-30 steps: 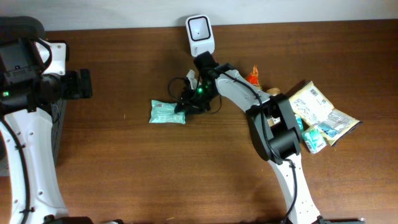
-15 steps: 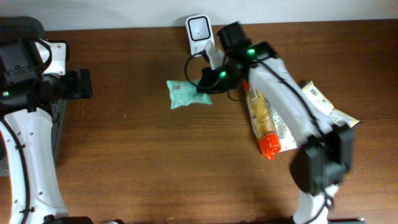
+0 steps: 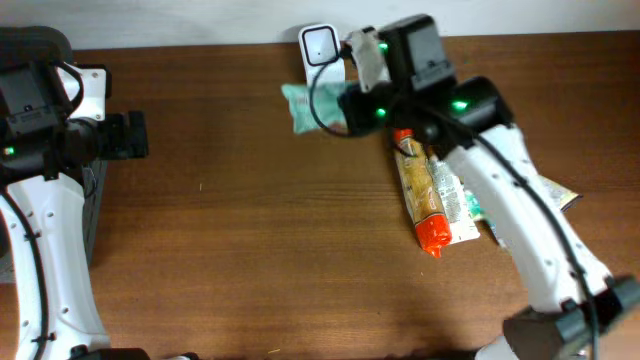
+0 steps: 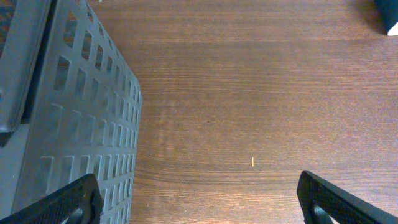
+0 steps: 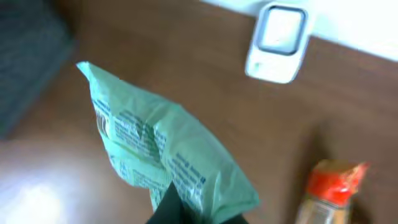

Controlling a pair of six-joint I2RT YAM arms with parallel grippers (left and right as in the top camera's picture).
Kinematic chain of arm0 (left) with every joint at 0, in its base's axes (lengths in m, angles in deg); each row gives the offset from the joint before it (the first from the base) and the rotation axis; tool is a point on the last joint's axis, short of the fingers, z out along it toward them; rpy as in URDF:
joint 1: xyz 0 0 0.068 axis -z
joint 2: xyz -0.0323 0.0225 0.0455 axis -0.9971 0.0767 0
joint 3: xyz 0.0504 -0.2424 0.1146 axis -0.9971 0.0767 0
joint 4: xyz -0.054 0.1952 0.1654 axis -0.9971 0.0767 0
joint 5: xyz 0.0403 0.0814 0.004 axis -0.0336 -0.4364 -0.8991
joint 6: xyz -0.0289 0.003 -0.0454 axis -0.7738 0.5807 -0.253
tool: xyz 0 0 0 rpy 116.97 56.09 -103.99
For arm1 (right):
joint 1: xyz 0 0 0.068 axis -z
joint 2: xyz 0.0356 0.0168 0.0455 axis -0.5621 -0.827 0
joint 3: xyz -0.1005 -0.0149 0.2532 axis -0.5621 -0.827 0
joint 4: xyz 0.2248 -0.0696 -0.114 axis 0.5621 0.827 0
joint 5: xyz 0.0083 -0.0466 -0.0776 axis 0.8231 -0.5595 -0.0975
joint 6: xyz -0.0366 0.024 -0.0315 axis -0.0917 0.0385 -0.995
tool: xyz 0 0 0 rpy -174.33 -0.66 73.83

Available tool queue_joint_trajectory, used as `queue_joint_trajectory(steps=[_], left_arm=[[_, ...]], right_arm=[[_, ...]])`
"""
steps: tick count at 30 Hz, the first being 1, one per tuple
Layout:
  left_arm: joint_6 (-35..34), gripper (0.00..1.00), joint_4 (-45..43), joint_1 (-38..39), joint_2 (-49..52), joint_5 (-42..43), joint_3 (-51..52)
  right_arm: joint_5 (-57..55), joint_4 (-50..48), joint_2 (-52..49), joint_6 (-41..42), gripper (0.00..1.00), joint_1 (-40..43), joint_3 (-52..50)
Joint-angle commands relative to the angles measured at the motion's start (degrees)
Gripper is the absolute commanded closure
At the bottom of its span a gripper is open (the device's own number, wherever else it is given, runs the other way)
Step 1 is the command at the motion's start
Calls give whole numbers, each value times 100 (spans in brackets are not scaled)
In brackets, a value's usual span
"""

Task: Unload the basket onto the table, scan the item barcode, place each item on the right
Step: 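Lift tissue pack and hold it over the white scanner, then move tissue pack right and release it onto scanned pile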

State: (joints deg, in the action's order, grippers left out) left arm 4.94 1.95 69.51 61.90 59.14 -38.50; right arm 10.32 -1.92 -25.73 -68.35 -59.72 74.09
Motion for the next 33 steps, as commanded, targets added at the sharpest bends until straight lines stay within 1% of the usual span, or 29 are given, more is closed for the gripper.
queue_joint_trajectory(steps=[1, 3, 5, 7, 9, 11, 15, 17, 18, 21, 27, 29, 31, 32, 33], left_arm=[[109, 1, 7, -22, -28, 22, -35], [109, 1, 7, -22, -28, 22, -35], [111, 1, 7, -22, -28, 22, -35], [111, 1, 9, -22, -28, 22, -35], [109, 1, 7, -22, -28, 22, -35], [109, 1, 7, -22, -28, 22, -35], [111, 1, 7, -22, -28, 22, -35], [111, 1, 7, -22, -28, 22, -35], [109, 1, 7, -22, -28, 22, -35], [111, 1, 7, -22, -28, 22, -35], [109, 1, 7, -22, -28, 22, -35], [109, 1, 7, -22, -28, 22, -35], [109, 1, 7, -22, -28, 22, -35], [109, 1, 9, -22, -28, 22, -35], [111, 1, 7, -22, -28, 22, -35]], right_arm=[[-1790, -1093, -560, -592, 96, -118, 26], [-2437, -2337, -966, -1207, 96, -114, 26], [-3084, -3724, -1493, -2435, 96, -111, 26], [-3351, -4662, -1930, -3276, 96, -111, 26], [-3906, -6127, -2664, -4354, 96, -111, 26], [-4011, -7062, -3204, -5101, 96, -111, 26], [-4015, -8293, -4033, -6076, 96, -109, 26], [-4041, -8566, -4238, -6432, 96, -111, 26], [-4135, -8614, -4264, -6474, 96, -111, 26], [-4393, -8800, -4264, -6474, 96, -111, 26], [-4465, -8800, -4236, -6472, 96, -232, 26], [-4656, -8797, -4144, -6470, 96, -341, 26], [-4850, -8725, -3980, -6330, 96, -468, 26], [-4876, -8581, -3873, -6120, 96, -529, 26], [-4839, -8168, -3676, -5781, 96, -584, 26]])
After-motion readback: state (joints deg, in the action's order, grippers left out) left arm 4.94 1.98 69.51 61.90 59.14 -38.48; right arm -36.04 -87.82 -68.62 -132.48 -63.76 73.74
